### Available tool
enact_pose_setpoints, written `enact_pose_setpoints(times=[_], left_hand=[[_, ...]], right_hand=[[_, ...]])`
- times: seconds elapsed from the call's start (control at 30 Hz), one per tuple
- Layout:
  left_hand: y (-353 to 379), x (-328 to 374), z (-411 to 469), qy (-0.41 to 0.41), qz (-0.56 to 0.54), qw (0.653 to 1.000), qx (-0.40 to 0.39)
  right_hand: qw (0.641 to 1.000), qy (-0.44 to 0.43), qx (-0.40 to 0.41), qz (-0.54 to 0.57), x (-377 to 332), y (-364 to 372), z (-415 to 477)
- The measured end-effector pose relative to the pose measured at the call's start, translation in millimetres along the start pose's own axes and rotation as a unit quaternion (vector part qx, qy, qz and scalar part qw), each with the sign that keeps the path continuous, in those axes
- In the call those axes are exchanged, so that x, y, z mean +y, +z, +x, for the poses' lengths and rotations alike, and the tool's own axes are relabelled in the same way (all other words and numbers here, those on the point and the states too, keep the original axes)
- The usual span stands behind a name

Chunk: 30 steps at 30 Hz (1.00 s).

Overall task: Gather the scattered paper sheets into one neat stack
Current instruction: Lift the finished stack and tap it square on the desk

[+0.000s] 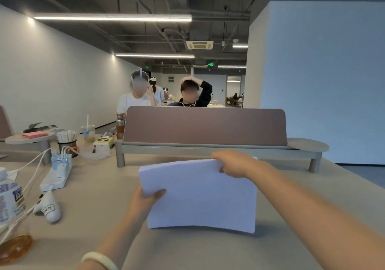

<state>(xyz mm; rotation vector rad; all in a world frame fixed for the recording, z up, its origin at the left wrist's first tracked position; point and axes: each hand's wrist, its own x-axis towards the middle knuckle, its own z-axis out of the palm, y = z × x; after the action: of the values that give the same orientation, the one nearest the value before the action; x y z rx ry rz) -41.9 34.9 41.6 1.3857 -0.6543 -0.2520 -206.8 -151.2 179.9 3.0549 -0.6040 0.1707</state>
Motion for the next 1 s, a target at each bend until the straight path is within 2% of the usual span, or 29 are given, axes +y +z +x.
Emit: enact_pose_setpoints(times=[0.1,0.2,0.27,0.37,0.47,0.53,0.6,0.77,0.87,1.0], left_hand=[[3.8,0.3,-3.7,-0.009,-0.003,1.000,0.001],[7.5,2.8,-3.7,-0.010,-0.009,1.000,-0.005],[7.7,4.1,-2.4,-0.005,-0.008,1.000,-0.009],[7.0,1.9,-1.8,-0.007,-0.007,1.000,-0.014],[9.1,1.3,-4.4,-0.012,-0.007,1.000,-0.007],[11.3,-1.4,-5.9,-0.011,-0.008,1.000,-0.001],[14.6,-0.5,-4.8,0.001,-0.003,1.000,0.012],[15.3,2.7,-2.0,0.019,0.006,1.000,0.024],[18.8,-15.7,-10.0,-0.011,0.015,0.999,0.028],[17.7,-26.6,-14.0,-0.009,0.035,0.999,0.011]], right_hand=[[0.999,0.001,0.013,0.045,17.5,8.7,0.5],[0.978,0.072,0.069,0.182,51.6,10.6,-10.8],[0.931,0.113,0.110,0.329,70.6,18.1,-28.9],[0.837,0.137,0.108,0.519,80.4,57.3,-55.0],[0.797,0.160,0.077,0.577,61.3,108.4,-63.1],[0.769,0.195,0.121,0.597,50.8,127.7,-56.6],[0.760,0.212,0.148,0.596,49.6,128.7,-49.3],[0.763,0.184,0.172,0.595,59.5,116.0,-41.7],[0.749,0.193,0.156,0.615,56.7,134.0,-48.8],[0.762,0.183,0.127,0.608,57.4,164.4,-55.7]])
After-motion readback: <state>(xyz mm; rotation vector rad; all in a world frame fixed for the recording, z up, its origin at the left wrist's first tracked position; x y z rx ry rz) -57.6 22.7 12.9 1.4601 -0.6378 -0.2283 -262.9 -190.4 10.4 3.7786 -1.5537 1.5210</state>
